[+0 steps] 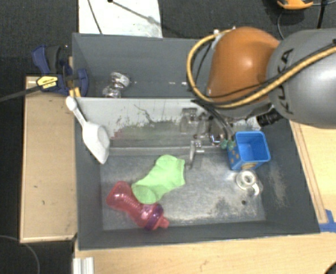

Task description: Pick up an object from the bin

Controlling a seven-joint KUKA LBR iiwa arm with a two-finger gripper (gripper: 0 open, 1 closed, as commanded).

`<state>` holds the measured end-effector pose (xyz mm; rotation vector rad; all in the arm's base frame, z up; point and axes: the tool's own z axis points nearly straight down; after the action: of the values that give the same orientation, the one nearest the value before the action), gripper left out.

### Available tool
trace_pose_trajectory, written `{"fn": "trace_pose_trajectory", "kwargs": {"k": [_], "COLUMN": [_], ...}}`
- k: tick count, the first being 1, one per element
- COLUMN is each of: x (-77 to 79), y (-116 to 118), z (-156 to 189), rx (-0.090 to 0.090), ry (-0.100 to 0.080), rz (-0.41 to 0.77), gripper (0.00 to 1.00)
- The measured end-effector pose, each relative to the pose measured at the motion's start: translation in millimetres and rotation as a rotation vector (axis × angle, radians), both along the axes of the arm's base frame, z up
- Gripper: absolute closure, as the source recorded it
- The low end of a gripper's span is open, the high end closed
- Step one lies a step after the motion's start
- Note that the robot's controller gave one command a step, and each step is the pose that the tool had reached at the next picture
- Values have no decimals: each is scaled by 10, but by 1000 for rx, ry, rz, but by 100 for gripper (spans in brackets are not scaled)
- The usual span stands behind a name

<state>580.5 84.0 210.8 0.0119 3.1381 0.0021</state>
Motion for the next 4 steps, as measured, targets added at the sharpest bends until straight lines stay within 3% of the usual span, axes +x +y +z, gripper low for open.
{"fn": "trace_pose_trajectory", "kwargs": {"k": [1, 2, 3, 4], "x": [0, -62, -111, -62], "y": [0, 171, 230, 348], "z": [0, -629, -839, -868], "rx": [0, -1, -1, -1], "ry": [0, -2, 4, -2], "rz": [-1, 179, 247, 361], "gripper": [0, 0, 0, 0]}}
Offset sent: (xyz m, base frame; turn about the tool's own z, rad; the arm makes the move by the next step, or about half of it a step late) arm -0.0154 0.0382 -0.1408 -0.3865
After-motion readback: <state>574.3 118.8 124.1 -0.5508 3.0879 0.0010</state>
